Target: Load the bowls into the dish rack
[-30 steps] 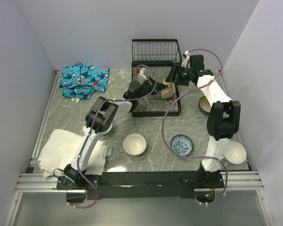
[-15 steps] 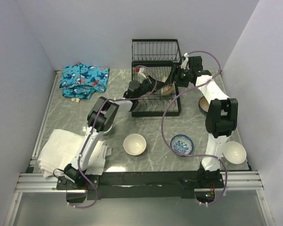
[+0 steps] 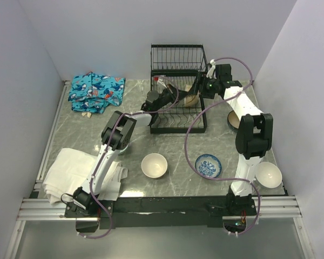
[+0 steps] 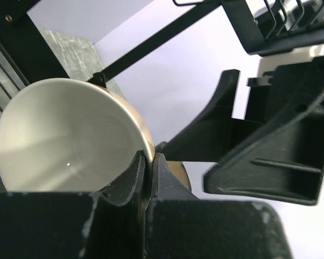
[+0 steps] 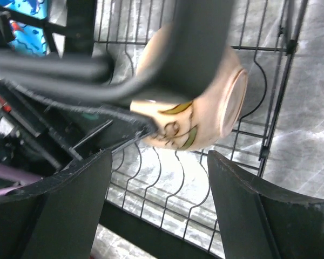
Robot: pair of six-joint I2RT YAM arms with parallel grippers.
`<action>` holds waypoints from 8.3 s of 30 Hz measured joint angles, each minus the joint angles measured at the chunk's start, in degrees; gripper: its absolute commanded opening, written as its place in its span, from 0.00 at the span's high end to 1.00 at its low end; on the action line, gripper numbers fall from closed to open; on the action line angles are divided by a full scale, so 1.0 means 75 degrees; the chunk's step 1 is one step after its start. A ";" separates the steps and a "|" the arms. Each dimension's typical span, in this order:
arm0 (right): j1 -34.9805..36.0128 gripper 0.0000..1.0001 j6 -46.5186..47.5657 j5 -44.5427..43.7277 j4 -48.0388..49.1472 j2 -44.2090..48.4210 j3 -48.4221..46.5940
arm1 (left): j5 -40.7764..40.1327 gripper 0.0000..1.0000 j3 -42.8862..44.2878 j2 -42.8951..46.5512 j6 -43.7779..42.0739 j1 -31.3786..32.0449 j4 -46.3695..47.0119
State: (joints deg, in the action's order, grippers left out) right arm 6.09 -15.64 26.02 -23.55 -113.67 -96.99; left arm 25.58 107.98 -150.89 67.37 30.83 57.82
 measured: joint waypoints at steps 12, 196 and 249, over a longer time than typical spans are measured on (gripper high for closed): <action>0.0347 0.21 0.0096 0.0137 0.0070 0.0224 0.0047 | 0.0003 0.98 0.0219 -0.0117 0.0402 -0.0055 -0.0047; -0.0312 1.00 0.1049 -0.0895 0.0160 -0.0125 -0.2425 | 0.1845 0.03 -0.2139 0.3168 -0.8142 -0.0277 -0.6892; -0.0460 1.00 0.0417 -0.0175 0.1139 0.0026 -0.1711 | 0.3037 0.04 -0.2372 0.6146 -1.2068 0.1259 -0.7571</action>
State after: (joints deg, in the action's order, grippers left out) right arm 2.63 -12.51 24.71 -15.00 -113.47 -109.82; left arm 48.36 90.19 -104.79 -23.14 40.27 1.04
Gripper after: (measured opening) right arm 0.111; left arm 0.966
